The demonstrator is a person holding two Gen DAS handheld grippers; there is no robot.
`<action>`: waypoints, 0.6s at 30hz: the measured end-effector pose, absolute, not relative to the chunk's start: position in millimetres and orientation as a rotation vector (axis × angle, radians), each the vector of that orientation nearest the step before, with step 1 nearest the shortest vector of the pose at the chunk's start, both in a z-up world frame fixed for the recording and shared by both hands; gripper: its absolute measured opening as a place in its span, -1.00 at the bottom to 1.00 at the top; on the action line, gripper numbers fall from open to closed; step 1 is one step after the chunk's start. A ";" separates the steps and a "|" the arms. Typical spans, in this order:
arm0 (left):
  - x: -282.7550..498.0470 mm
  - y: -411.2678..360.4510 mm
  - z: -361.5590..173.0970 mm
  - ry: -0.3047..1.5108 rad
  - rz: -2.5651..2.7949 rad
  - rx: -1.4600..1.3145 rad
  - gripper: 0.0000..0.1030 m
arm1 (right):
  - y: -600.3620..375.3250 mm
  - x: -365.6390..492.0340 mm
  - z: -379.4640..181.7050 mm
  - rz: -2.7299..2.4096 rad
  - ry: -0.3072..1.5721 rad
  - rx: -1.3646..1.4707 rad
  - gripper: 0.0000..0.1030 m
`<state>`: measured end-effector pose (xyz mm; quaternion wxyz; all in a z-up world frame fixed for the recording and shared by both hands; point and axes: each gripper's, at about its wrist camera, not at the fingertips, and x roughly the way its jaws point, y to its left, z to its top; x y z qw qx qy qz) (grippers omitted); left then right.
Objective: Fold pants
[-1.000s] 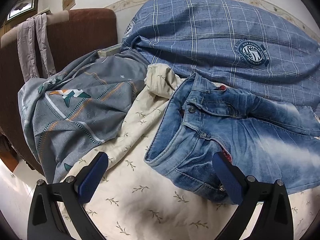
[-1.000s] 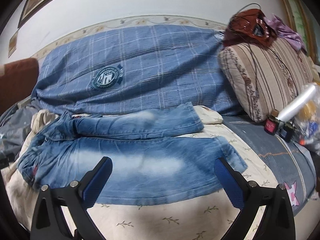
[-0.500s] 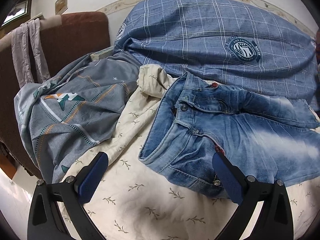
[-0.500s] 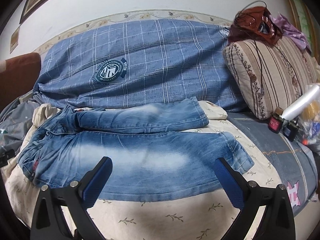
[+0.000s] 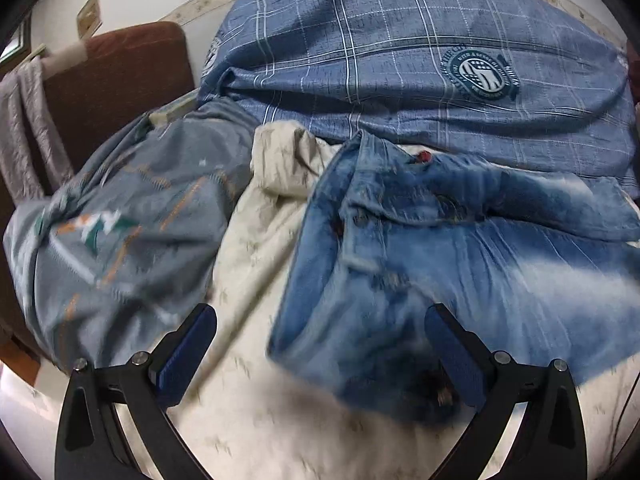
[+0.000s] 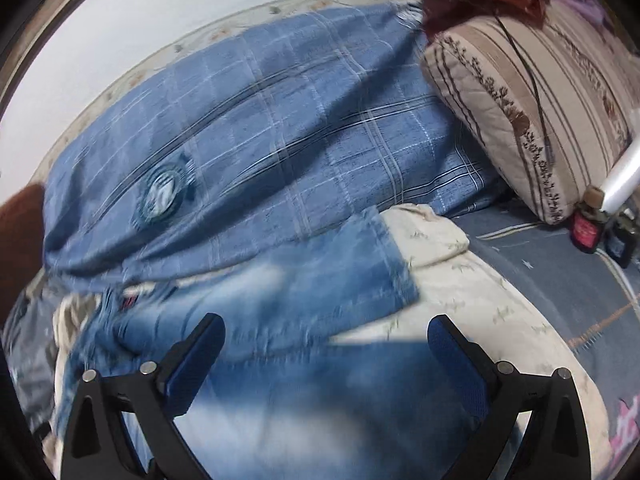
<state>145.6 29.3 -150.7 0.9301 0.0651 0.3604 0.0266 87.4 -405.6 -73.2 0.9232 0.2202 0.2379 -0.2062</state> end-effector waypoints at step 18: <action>438.6 -5.1 -148.3 0.940 -0.039 0.096 1.00 | -513.8 198.1 -105.9 -0.424 0.666 0.613 0.96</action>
